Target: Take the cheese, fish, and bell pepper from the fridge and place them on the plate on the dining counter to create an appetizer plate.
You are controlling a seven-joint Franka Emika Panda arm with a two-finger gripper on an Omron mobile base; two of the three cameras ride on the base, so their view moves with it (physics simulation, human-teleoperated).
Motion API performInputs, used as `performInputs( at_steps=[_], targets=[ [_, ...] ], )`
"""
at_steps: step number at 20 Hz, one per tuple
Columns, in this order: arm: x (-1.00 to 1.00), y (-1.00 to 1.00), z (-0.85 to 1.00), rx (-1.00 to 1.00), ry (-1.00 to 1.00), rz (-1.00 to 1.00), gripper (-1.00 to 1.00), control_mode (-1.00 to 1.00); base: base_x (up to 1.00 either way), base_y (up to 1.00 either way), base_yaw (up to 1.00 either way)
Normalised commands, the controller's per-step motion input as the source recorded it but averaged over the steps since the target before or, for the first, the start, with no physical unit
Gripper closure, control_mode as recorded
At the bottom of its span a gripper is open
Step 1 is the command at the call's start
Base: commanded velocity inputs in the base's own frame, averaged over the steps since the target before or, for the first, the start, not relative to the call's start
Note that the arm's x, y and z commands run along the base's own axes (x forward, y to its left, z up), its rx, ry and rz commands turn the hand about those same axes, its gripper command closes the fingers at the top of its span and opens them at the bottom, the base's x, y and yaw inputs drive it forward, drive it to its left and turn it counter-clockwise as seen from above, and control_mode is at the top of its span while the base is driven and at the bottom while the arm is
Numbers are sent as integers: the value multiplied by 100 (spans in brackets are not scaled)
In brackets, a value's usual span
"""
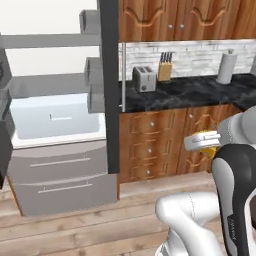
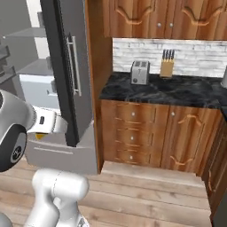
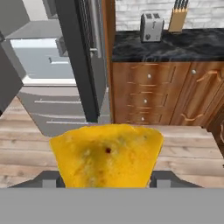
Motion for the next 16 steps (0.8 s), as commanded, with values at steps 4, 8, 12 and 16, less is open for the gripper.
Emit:
performInputs(
  at_steps=[4,8,12,16],
  targets=[
    [0,0,0,0,0,0,100,100,-58,-100,-20],
    [0,0,0,0,0,0,100,100,-86,-100,-20],
    [0,0,0,0,0,0,100,100,-100,-63,-21],
    [0,0,0,0,0,0,100,100,-100,-12,-30]
  ],
)
